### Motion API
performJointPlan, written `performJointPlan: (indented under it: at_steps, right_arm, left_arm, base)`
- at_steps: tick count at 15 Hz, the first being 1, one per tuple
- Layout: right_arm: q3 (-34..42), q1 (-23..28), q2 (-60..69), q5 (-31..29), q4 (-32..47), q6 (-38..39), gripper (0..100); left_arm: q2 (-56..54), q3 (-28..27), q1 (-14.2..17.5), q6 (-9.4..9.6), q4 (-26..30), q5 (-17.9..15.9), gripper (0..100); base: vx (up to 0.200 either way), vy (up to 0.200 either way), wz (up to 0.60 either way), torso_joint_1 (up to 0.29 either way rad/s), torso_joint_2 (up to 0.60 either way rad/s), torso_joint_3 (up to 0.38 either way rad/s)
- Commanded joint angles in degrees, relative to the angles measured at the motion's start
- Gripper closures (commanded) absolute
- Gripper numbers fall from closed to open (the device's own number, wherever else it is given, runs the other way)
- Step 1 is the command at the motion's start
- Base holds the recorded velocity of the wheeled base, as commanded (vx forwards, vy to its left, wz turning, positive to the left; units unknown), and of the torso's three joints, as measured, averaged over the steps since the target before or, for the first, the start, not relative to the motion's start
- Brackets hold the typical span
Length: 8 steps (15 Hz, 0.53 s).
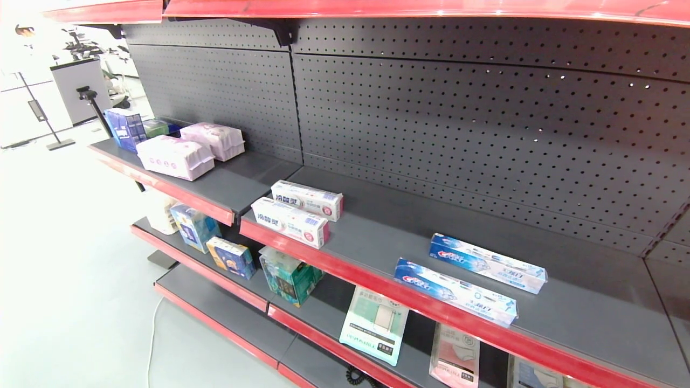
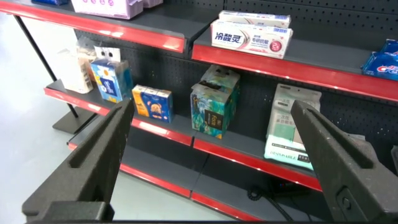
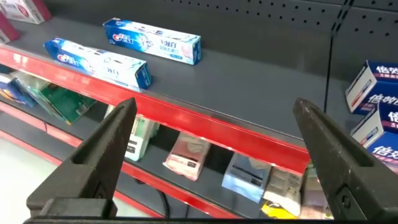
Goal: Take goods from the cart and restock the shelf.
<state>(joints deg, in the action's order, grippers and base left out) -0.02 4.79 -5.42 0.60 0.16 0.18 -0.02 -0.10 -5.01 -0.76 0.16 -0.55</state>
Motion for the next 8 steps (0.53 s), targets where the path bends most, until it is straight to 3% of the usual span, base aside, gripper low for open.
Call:
performJointPlan:
  at_steps: [1,5,8]
  right_arm:
    - [0.0,0.0,-0.4,0.0,0.0,-0.1,0]
    - [0.0,0.0,-0.4,-0.1,0.0,0.0,0]
    - [0.0,0.0,-0.3,-0.1,0.0,0.0,0]
  left_arm:
    - [0.0,0.0,0.0,-0.04,0.0,0.0,0]
    - [0.0,0.0,0.0,-0.04,0.0,-0.1,0]
    - [0.0,0.0,0.0,-0.04,0.0,-0.1,0]
  base:
    - [0.0,0.0,0.0,0.0,0.0,0.0]
    - [0.0,0.0,0.0,0.0,0.0,0.0]
    - [0.0,0.0,-0.6,0.001,0.01,0.006]
